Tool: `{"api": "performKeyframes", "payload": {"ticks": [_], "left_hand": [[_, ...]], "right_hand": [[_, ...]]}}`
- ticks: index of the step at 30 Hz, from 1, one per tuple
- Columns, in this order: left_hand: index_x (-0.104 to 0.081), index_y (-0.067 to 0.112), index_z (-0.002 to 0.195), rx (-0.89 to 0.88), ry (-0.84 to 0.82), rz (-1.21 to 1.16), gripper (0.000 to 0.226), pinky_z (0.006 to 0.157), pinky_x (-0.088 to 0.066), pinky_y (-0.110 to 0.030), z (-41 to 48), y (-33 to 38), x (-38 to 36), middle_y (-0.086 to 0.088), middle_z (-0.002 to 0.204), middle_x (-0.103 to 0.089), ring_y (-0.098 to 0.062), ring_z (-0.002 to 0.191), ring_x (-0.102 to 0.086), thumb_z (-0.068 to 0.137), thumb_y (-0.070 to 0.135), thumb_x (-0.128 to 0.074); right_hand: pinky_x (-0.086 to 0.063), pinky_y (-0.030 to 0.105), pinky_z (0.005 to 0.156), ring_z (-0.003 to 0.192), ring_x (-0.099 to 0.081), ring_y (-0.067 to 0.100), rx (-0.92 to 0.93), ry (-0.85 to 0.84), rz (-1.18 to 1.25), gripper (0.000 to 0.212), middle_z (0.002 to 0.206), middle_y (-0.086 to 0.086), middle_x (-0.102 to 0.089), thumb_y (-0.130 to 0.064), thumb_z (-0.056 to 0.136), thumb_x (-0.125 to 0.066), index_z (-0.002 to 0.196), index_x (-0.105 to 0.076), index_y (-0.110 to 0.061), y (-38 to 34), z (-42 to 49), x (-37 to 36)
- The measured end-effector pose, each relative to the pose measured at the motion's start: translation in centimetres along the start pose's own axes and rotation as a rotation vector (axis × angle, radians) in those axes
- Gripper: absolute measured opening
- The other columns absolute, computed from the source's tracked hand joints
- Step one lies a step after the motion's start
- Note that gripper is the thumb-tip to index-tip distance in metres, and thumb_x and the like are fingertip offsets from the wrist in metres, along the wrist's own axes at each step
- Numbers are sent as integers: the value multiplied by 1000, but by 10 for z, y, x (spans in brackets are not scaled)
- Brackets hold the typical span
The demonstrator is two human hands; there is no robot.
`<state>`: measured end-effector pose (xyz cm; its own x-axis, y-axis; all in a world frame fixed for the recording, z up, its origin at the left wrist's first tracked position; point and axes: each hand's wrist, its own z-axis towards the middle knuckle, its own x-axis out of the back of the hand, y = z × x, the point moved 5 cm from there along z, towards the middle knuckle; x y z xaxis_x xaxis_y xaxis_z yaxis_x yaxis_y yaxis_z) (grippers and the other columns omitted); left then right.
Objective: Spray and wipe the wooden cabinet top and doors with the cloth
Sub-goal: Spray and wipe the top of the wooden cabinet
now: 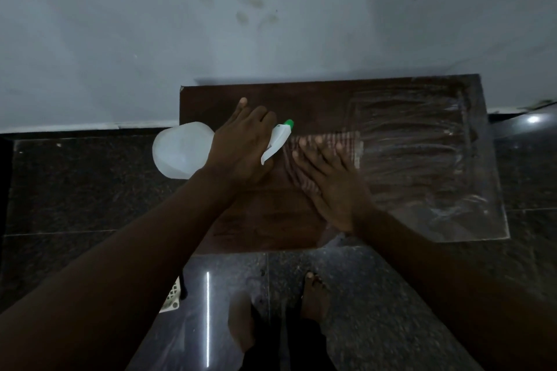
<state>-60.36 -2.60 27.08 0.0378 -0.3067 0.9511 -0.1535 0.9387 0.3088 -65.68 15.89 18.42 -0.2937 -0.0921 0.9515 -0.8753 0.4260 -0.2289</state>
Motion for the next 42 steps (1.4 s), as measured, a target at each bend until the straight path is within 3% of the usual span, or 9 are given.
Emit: {"api": "performKeyframes", "payload": {"ticks": [5, 11, 19, 31, 36, 42], "left_hand": [[-59, 6, 101, -20, 0, 11, 37, 118, -22, -44, 7, 12, -1, -12, 95, -60, -32, 90, -58, 69, 17, -73], [-58, 5, 100, -21, 3, 36, 35, 118, -20, -42, 11, 21, -1, -12, 95, -59, -33, 91, -58, 69, 11, -73], [-60, 4, 97, -35, 45, 2, 31, 116, -25, -44, 23, 40, 0, -14, 91, -61, -33, 87, -60, 69, 10, -74], [-62, 5, 91, -43, -11, -2, 27, 117, -19, -39, 35, 57, -13, -13, 87, -63, -33, 84, -61, 69, 13, -75], [-59, 6, 87, -72, -21, 2, 23, 116, -25, -45, 35, 60, -17, -12, 84, -60, -34, 79, -60, 67, 9, -70], [-58, 6, 90, -75, -32, -8, 27, 117, -21, -43, 37, 58, -18, -12, 87, -59, -32, 82, -59, 68, 10, -72]], "right_hand": [[-10, 51, 126, 157, -5, 24, 13, -7, 15, 60, 169, 0, -13, -43, 103, -25, 160, -24, -24, -1, -22, -2], [-6, 51, 125, 156, -12, 27, -242, 70, 92, 61, 168, 0, -18, -44, 101, -20, 158, -28, -24, 48, 0, 16], [-10, 52, 126, 157, -3, 26, -41, 46, -36, 63, 169, 2, -12, -41, 101, -34, 160, -23, -22, 15, -51, -4], [-15, 54, 125, 157, -5, 24, -21, 38, 36, 60, 169, -1, -15, -41, 102, -32, 159, -27, -23, 22, -46, -2], [-5, 50, 126, 157, -6, 24, -159, 71, 129, 60, 169, -1, -14, -47, 105, -14, 159, -25, -25, 65, 6, 20], [7, 43, 124, 157, -1, 25, -384, 97, 124, 65, 169, -1, -9, -45, 99, -16, 160, -19, -24, 113, 45, 44]]}}
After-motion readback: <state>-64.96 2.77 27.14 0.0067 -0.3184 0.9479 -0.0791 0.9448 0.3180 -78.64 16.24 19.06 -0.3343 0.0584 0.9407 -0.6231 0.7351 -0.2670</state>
